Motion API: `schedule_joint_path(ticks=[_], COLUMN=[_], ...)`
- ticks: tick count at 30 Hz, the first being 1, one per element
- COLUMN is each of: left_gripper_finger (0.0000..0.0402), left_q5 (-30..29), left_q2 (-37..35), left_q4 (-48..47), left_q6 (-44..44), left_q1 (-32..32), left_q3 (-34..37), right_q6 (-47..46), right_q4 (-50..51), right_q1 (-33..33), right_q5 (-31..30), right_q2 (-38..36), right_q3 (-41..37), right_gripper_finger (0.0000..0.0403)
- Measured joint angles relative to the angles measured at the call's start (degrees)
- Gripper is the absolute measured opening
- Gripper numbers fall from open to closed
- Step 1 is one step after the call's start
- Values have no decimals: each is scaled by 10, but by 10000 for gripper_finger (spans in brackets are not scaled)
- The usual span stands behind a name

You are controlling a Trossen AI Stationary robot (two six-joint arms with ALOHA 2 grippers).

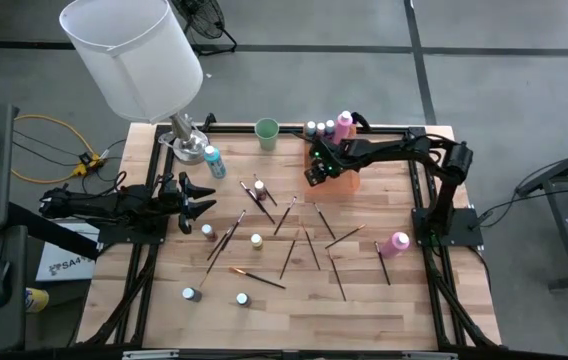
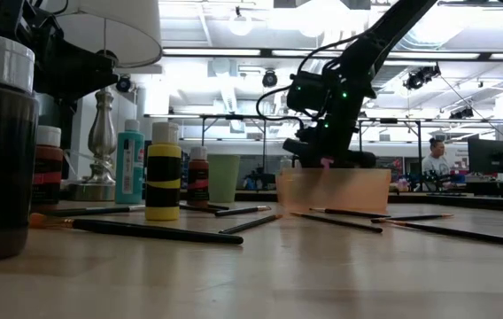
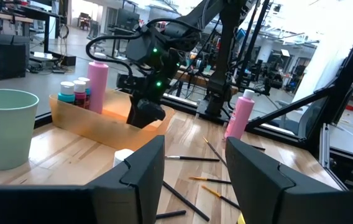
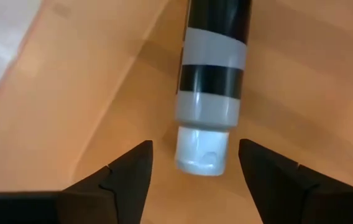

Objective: Pick & Place Paint Supplies
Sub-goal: Put the gray paint bottle into the orange bin

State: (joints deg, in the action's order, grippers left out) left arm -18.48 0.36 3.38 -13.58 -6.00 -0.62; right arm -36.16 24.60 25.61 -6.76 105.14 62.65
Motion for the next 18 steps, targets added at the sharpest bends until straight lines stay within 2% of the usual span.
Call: schedule_joint_path(ticks=[18], left_gripper_finger=[168], left_q5=[0], left_q2=[0], left_q4=[0], left_q6=[0], left_q1=[0], left_q3=[0], right_q6=[-12], right_q4=[21], right_q1=[0], right_q5=[5], right_q2=[-1], right_q3=[0], right_gripper_finger=[143])
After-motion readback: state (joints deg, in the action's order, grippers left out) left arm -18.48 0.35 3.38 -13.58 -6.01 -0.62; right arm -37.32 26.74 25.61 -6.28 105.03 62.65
